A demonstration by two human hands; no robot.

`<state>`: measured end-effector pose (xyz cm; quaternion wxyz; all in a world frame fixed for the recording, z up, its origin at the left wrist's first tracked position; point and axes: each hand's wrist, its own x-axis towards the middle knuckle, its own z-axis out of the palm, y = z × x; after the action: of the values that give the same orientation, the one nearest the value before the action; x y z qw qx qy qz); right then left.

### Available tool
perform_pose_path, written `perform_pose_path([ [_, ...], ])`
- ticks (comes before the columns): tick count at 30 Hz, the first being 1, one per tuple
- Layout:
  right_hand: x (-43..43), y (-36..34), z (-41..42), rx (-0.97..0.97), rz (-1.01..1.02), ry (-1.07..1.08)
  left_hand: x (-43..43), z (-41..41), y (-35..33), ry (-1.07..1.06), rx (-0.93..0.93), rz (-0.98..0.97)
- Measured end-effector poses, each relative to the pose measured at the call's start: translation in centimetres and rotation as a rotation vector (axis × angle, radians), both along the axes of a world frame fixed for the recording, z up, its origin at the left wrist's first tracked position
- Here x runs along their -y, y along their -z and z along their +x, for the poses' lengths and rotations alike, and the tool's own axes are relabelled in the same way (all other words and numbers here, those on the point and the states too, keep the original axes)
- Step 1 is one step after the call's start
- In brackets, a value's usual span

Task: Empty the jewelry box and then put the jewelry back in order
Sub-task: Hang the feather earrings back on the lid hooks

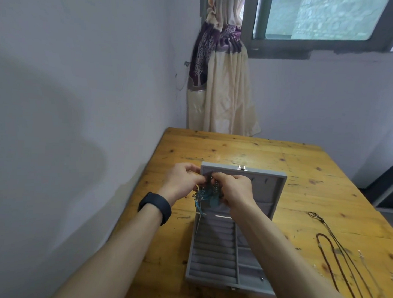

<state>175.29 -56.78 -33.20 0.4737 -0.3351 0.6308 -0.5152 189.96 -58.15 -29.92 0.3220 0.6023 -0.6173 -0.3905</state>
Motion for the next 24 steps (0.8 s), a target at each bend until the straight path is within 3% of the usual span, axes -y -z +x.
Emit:
perform_pose_path([
  [10, -0.6, 0.9, -0.8, -0.212, 0.042, -0.069, 0.2, -0.1, 0.0, -0.013, 0.061, -0.027],
  [15, -2.2, 2.7, -1.0, -0.216, 0.010, -0.131, 0.0, -0.1, -0.1, 0.000, 0.097, -0.038],
  [20, -2.1, 0.4, -0.9, -0.107, -0.095, -0.081, -0.2, 0.0, 0.0, 0.003, 0.107, -0.059],
  [24, -1.9, -0.6, -0.5, -0.097, -0.068, -0.093, -0.2, 0.1, 0.1, 0.002, 0.102, -0.057],
])
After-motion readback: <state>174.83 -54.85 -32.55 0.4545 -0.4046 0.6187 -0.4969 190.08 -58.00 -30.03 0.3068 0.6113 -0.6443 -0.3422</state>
